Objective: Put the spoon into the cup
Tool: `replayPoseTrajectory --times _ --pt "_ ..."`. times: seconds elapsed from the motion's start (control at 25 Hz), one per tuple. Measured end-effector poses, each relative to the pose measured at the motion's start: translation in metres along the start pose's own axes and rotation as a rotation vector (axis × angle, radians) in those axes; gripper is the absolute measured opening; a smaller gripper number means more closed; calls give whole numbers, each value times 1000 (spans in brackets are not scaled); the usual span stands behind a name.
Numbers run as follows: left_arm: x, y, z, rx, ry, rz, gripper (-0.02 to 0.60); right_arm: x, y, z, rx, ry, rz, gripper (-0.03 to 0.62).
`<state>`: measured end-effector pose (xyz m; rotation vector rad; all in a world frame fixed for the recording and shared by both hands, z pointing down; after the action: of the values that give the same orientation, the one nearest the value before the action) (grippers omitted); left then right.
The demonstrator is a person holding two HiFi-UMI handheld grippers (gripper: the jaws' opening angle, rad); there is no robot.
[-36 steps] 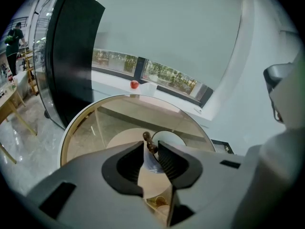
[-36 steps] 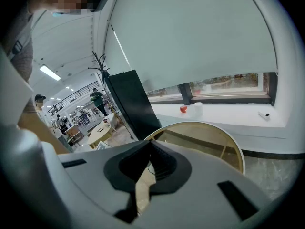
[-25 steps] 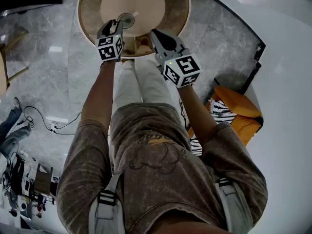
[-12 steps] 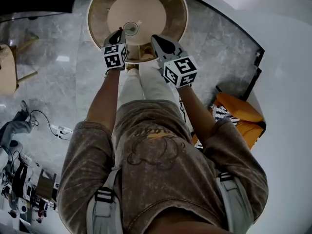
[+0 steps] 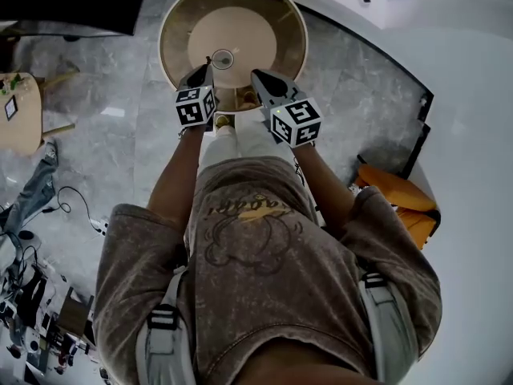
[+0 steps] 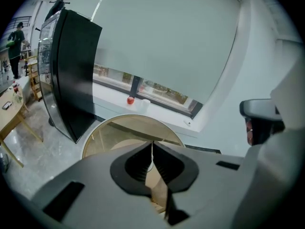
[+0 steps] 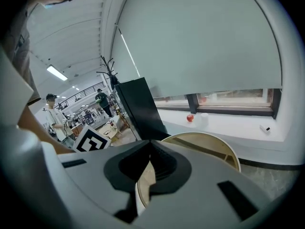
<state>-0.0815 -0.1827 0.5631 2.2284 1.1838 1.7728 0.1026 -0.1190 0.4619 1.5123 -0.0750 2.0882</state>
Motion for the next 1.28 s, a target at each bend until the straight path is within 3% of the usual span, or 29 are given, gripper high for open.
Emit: replayPoseTrajectory --times 0.4,0.8,1.28 --pt "-71 -65 47 108 53 97 25 -39 -23 -26 -40 -38 70 18" --pt "-133 -134 89 239 73 265 25 -77 -52 -55 -88 -74 153 17" --pt "-154 -186 102 257 169 418 25 -99 -69 -80 -102 -107 226 17"
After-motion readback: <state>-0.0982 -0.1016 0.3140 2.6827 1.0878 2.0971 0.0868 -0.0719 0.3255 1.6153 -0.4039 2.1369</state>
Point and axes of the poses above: the fingertips, and each gripper's own axes: y forward along the fingers, z to its right, x out of its underside, the point moved 8 cm from there along -y, backward along the fingers, and after that the axes turned 14 degrees about z, right-handed, at the moved point
